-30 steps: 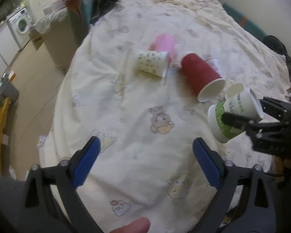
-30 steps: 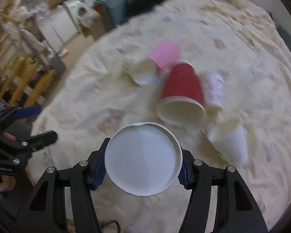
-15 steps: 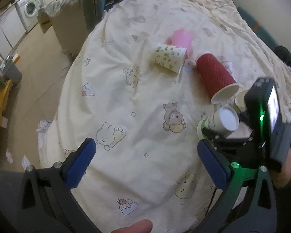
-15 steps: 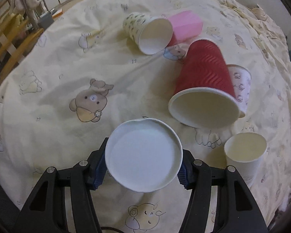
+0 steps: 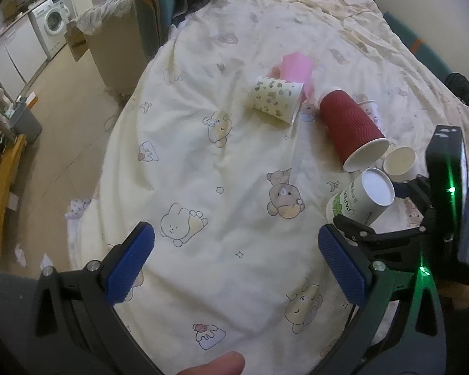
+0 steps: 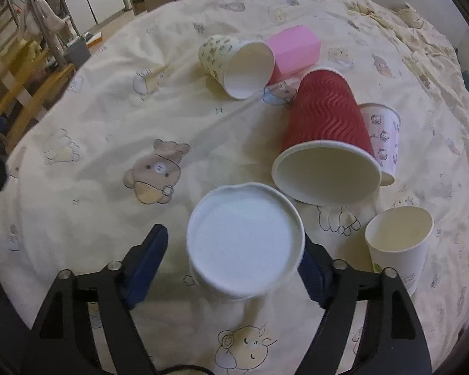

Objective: Flip cup upside down

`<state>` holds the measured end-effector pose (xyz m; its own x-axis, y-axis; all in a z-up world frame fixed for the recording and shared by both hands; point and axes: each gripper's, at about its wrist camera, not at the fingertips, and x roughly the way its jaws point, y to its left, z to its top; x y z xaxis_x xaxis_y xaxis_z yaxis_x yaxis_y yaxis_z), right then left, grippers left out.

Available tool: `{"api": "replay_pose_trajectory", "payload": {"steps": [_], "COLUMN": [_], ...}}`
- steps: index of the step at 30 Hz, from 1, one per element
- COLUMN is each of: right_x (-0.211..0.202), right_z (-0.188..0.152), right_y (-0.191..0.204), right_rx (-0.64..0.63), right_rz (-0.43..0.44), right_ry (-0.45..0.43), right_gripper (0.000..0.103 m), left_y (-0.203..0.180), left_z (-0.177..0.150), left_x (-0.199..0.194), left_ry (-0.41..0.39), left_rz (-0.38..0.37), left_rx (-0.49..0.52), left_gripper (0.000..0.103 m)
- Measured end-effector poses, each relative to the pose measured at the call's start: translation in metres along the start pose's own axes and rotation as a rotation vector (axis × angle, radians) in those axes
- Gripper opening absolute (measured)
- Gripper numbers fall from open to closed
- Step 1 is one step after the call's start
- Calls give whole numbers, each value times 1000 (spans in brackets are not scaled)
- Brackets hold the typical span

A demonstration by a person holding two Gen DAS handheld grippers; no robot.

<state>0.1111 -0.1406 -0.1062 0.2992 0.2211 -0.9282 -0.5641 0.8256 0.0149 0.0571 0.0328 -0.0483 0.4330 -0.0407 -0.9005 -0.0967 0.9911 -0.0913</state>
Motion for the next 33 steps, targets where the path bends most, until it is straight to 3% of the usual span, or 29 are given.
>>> {"api": "replay_pose_trajectory", "payload": {"steps": [8, 10, 14, 19, 23, 25, 27, 33], "right_x": [-50, -76, -124, -154, -159, -154, -145, -141], "right_z": [-13, -24, -55, -94, -112, -122, -126, -128], "right_y": [-13, -15, -19, -14, 4, 4, 2, 6], "right_rx": [107, 149, 284, 412, 399, 446, 473, 465], "right_rz": [3, -5, -26, -72, -160, -150, -130, -190], "right_ry": [-86, -137, -251, -366, -413, -418, -408, -453], "right_gripper": [93, 103, 103, 103, 103, 103, 103, 103], "left_y": [-4, -6, -13, -21, -26, -25, -25, -29], "left_z": [-3, -5, -18, -39, -56, -60, -63, -67], "left_x": [-14, -18, -30, -52, -69, -71, -68, -53], "left_ry": [-59, -70, -103, -178, -271, -292, -302, -286], "left_rz": [-22, -40, -62, -58, -19, -5, 6, 15], "left_rx": [19, 22, 54, 86, 97, 79, 77, 95], "left_gripper": [103, 103, 103, 103, 103, 103, 103, 103]}}
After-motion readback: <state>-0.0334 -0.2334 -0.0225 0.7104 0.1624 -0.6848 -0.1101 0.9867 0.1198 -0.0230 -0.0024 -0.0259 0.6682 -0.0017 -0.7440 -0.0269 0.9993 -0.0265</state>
